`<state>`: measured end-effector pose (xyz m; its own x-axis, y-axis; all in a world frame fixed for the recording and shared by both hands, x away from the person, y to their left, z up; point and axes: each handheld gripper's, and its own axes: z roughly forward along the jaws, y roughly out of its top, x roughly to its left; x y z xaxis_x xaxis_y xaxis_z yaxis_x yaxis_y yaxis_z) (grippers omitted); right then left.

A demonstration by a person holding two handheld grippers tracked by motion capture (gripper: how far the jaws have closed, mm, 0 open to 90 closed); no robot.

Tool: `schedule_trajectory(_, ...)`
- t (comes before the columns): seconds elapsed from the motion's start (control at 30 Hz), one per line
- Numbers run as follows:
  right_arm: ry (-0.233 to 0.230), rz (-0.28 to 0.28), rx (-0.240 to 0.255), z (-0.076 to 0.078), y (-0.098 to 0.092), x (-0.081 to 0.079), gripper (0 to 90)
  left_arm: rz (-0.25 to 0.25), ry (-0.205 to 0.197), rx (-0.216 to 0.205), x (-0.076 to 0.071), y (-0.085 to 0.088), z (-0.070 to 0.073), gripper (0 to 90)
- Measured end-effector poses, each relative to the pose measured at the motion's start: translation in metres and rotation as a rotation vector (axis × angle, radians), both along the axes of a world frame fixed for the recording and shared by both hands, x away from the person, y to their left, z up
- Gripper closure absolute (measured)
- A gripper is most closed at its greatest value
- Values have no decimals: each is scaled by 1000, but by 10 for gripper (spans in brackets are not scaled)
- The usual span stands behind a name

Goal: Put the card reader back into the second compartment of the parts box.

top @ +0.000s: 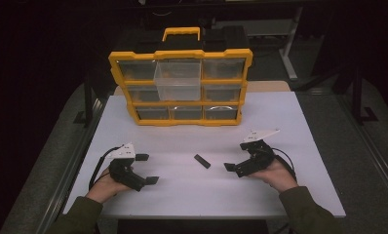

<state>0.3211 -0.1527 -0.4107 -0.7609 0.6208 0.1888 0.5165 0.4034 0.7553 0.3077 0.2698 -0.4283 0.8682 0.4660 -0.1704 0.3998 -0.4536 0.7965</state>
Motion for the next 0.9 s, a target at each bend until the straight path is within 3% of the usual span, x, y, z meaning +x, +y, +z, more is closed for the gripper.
schedule_trajectory(0.9,-12,25,-4,6,15,14,0,-2,4,-9,0,0,1,0)
